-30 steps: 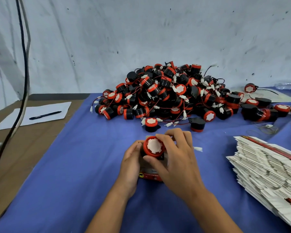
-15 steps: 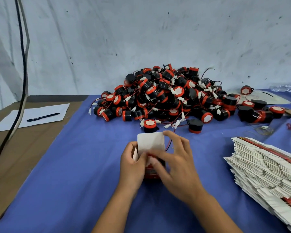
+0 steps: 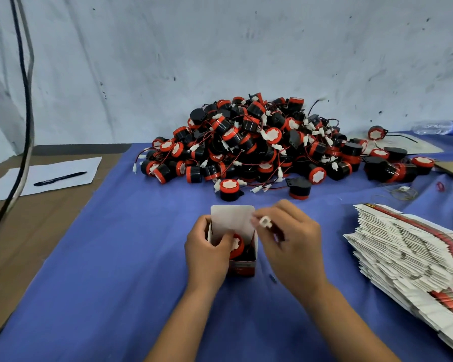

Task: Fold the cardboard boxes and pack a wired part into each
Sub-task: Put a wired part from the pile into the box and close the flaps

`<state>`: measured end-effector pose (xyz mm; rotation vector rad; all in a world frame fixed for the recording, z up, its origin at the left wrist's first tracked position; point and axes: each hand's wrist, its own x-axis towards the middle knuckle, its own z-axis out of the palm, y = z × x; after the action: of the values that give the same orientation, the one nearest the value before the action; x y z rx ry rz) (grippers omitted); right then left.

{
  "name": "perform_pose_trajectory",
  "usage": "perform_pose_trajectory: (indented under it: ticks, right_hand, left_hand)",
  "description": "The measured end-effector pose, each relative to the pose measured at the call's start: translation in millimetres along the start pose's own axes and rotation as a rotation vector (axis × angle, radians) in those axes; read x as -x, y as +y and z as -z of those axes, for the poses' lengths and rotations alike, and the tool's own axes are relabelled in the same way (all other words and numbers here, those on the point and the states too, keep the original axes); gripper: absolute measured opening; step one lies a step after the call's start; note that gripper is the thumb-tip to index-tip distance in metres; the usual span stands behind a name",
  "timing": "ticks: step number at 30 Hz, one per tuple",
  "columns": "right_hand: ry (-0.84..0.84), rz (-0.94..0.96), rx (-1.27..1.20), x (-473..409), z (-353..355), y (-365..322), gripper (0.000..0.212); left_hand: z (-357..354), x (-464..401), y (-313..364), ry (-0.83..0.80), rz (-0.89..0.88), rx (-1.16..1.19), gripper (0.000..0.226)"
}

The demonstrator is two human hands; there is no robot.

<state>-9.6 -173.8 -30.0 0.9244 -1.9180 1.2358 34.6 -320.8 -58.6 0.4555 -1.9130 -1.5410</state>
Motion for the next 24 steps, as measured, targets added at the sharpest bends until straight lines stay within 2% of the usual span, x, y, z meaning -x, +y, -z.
perform_pose_trajectory:
  ticks: [3, 8, 11, 13, 16, 20, 24]
  right_hand:
    - [-0.118, 0.149, 0.07, 2, -7, -14, 0.003]
    - [-0.142, 0.013, 0.117, -5, -1, -10, 0.024]
    - [-0.296, 0.109, 0.124, -6, 2, -13, 0.021]
    - [-0.394, 0.147, 0.079, -3, -4, -25, 0.019]
    - [-0.441, 0.132, 0.076, 1, -11, -34, 0.021]
    - [-0.438, -0.017, 0.208, -1, -11, -32, 0.019]
    - [-0.516, -0.067, 0.35, 2, -14, -34, 0.021]
  left_hand:
    - [-3, 5, 0, 0.014, -0.025, 0.041, 0.021]
    - [-5, 7, 0, 0.0, -0.087, -0.033, 0.028]
    - [-9, 11, 3, -0.011, -0.105, -0.115, 0.028]
    - [-12, 12, 4, -0.011, -0.095, -0.086, 0.026]
    - [-11, 12, 7, 0.026, -0.069, -0.093, 0.03]
    - [-7, 10, 8, -0.16, 0.027, 0.102, 0.016]
    - [3, 4, 14, -0.316, 0.176, 0.246, 0.03]
